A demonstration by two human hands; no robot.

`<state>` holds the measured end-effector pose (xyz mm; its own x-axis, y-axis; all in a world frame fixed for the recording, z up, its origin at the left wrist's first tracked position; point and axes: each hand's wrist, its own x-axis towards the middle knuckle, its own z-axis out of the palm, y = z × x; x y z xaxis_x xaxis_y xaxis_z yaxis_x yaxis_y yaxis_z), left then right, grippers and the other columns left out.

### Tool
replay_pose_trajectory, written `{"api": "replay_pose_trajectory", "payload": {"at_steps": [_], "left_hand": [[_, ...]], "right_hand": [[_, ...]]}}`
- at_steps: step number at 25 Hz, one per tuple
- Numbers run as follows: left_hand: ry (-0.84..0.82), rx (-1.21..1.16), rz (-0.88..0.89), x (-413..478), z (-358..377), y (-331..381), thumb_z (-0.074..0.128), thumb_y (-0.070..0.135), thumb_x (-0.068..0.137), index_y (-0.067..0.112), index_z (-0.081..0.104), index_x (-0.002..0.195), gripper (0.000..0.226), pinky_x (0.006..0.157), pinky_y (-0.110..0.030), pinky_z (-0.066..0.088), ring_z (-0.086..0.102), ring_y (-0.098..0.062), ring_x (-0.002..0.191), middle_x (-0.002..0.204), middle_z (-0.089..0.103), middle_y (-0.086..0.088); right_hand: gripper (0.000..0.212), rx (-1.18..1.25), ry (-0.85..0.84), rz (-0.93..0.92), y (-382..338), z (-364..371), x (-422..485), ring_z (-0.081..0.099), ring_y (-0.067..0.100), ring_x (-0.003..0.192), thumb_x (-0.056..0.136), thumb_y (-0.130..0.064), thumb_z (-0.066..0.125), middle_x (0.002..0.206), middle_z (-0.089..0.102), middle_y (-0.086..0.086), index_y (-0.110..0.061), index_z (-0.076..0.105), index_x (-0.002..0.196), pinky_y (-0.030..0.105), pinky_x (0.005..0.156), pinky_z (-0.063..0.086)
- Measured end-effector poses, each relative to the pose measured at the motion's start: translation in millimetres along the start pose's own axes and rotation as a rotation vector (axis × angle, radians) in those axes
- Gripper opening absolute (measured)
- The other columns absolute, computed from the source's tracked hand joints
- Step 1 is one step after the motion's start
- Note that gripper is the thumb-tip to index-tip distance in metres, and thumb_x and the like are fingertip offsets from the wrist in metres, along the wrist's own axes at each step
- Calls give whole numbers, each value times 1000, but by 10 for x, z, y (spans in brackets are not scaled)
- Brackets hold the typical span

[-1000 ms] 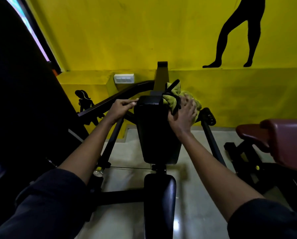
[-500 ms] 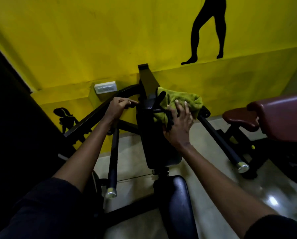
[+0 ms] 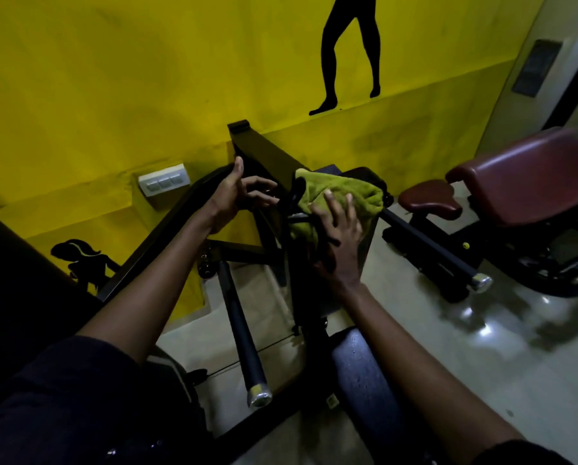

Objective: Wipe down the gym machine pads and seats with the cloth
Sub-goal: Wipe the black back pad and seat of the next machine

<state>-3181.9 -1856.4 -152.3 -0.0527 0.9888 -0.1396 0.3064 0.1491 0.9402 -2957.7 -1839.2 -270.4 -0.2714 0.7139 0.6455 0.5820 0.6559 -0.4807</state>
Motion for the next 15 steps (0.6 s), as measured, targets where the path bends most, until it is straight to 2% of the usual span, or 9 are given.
{"api": "replay_pose_trajectory", "payload": {"at_steps": [3,7,8,10,12,13,15], "left_hand": [[-51,96,-10,86,-4,153,-5,65,97,7,71,111,97,82,-36,45,71,-22,92,99,75,-12],[-114,234,-2,183,-16,269,-4,72,92,5,75,107,105,91,-38,47,69,-23,100,104,74,-14],[-88,257,13,177,18,271,3,72,94,6,76,105,99,88,-36,48,70,-19,97,102,75,-11],[33,284,112,131,140,197,31,66,97,10,77,95,73,80,-32,49,70,-11,84,93,75,-5],[169,301,232,85,288,31,53,61,93,14,74,85,53,72,-34,48,66,-10,73,81,72,2],[214,311,263,59,356,-42,59,62,89,16,72,85,48,69,-33,48,65,-10,73,79,70,5],[288,363,263,-3,483,-129,62,64,85,25,68,94,41,70,-26,49,65,-6,85,91,70,9]], "right_hand": [[53,-39,-15,-111,-81,130,-172,14,37,151,89,-43,56,161,28,2,-33,49,141,60,104,30],[48,-187,-95,-235,29,396,-520,25,38,144,88,-37,51,155,31,3,-30,47,135,56,92,46],[45,-163,-102,-218,123,437,-608,27,37,142,90,-37,50,152,32,4,-29,47,133,58,91,48],[44,-2,-66,-71,300,447,-720,27,37,141,92,-42,49,149,30,5,-27,45,133,61,95,48],[54,151,26,83,293,383,-693,31,45,140,89,-46,53,149,26,4,-25,39,137,55,101,45],[62,160,74,109,248,351,-635,33,47,137,82,-43,55,148,26,5,-23,38,137,51,102,43],[68,197,25,149,300,378,-523,33,46,137,75,-43,55,149,30,13,-22,39,138,51,106,38]]}}
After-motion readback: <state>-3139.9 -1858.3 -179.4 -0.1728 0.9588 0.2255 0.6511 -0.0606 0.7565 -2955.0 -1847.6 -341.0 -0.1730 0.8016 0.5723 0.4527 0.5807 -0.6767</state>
